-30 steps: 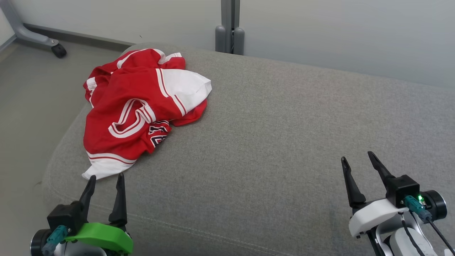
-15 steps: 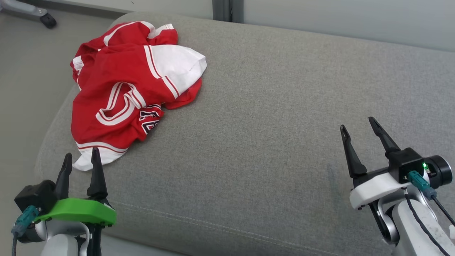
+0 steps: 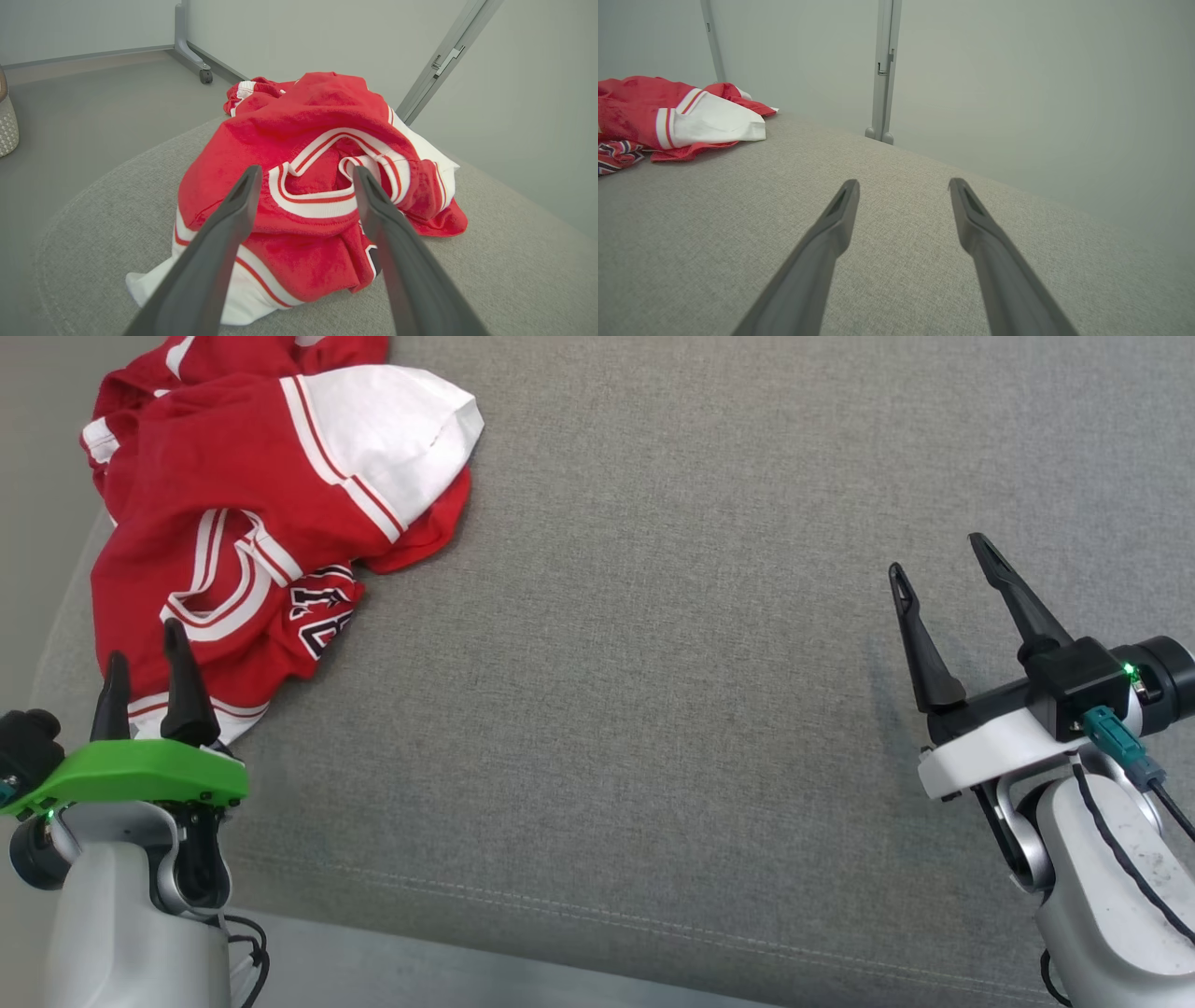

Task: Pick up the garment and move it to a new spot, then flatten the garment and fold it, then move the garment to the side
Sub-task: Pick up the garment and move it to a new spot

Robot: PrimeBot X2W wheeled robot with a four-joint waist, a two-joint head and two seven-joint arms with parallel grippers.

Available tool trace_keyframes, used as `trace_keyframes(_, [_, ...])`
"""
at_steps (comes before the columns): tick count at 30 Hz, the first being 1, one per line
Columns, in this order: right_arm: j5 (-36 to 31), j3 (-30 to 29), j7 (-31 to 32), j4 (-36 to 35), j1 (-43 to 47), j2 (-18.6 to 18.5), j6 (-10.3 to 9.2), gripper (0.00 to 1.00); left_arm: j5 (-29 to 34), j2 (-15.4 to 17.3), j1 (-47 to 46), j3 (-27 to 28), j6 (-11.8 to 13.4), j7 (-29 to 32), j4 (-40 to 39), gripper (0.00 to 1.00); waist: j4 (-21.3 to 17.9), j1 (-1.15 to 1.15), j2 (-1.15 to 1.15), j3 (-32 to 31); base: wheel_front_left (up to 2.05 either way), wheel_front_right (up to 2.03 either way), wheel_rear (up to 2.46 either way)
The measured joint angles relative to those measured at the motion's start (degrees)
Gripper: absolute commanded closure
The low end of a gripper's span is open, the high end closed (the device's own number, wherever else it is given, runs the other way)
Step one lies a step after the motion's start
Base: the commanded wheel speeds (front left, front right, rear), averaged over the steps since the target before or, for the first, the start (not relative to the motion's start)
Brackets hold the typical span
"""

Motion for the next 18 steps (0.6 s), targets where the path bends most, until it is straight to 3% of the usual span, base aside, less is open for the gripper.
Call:
trace_keyframes(5, [-0.19, -0.03, 0.0, -0.05, -1.09, -0.33, 0.33, 0.0, -1.44, 0.35, -3.58, 1.33, 0.34, 2.53, 3.94, 0.0, -1.08, 0.0, 0.0, 2.41, 0.0, 0.0, 0.0])
trace_keyframes(14, [-0.47, 0.0, 0.0, -0.03, -2.41, -0.55, 0.56, 0.0, -3.31, 1.58, -7.73, 3.57, 4.19, 8.06, 12.91, 0.0, -2.48, 0.0, 0.0, 5.15, 0.0, 0.0, 0.0])
trace_keyframes(18, [-0.47, -0.03, 0.0, -0.02, -2.73, -0.57, 0.57, 0.0, -4.37, 1.57, -8.93, 4.16, 4.45, 9.4, 15.45, 0.0, -2.79, 0.0, 0.0, 5.62, 0.0, 0.0, 0.0])
